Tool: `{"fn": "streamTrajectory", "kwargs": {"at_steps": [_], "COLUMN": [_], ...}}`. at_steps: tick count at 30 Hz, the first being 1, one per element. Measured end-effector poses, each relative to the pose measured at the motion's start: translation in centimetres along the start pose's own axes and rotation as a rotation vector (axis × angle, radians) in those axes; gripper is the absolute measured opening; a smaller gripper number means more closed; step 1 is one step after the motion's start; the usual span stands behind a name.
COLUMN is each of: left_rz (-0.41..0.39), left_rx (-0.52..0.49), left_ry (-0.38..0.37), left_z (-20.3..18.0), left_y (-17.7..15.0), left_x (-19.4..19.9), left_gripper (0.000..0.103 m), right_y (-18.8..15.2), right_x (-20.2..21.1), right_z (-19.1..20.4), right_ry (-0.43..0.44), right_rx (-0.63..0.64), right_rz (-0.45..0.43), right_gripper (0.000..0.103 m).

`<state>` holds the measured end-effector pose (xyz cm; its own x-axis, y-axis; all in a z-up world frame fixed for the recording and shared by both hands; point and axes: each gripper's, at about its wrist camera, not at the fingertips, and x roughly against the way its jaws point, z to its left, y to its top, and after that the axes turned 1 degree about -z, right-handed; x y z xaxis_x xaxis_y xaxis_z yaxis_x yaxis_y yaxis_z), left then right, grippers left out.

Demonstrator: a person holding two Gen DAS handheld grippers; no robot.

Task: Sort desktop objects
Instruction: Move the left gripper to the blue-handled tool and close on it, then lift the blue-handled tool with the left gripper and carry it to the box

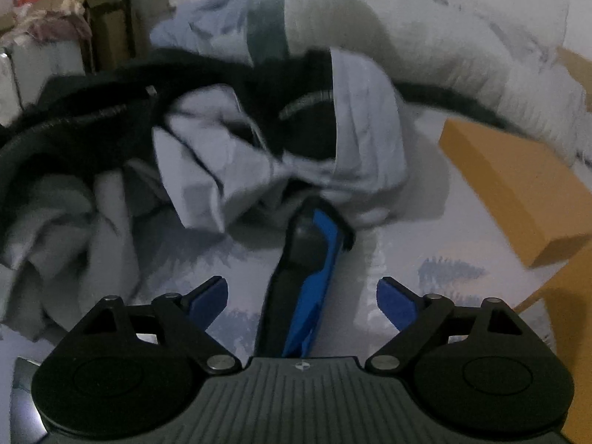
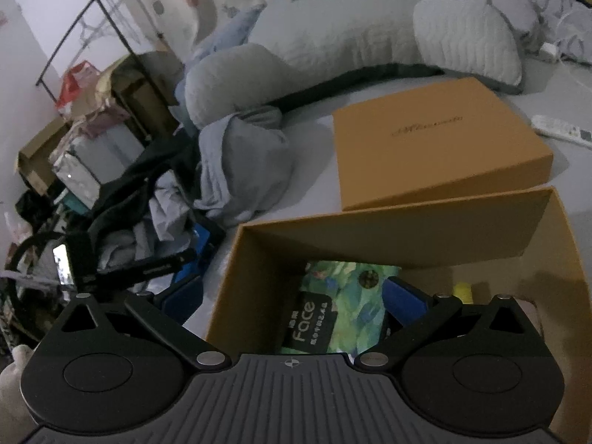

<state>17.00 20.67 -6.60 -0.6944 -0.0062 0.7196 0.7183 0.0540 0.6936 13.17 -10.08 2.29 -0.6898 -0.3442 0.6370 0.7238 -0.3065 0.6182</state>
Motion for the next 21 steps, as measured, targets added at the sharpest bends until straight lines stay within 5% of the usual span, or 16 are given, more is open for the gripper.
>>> {"fn": "streamTrajectory", "kwargs": {"at_steps": [14, 21], "left_rz": [0.040, 0.029], "left_rx": [-0.046, -0.050], "left_ry": [-0.003, 0.029], "left_z": [0.3, 0.3], "left_y": [-0.5, -0.7], "left_x": [-3.0, -2.3], "left_gripper": [0.073, 0.046], "right_y": [-1.1, -1.4], "right_x": [-2.6, -2.6], "right_z": [-2.0, -2.5], "right_ry": [-0.004, -0.007], "right_rx": [-0.031, -0.041], "right_rz": [0.057, 0.064], "right_gripper": [0.103, 0.103]}}
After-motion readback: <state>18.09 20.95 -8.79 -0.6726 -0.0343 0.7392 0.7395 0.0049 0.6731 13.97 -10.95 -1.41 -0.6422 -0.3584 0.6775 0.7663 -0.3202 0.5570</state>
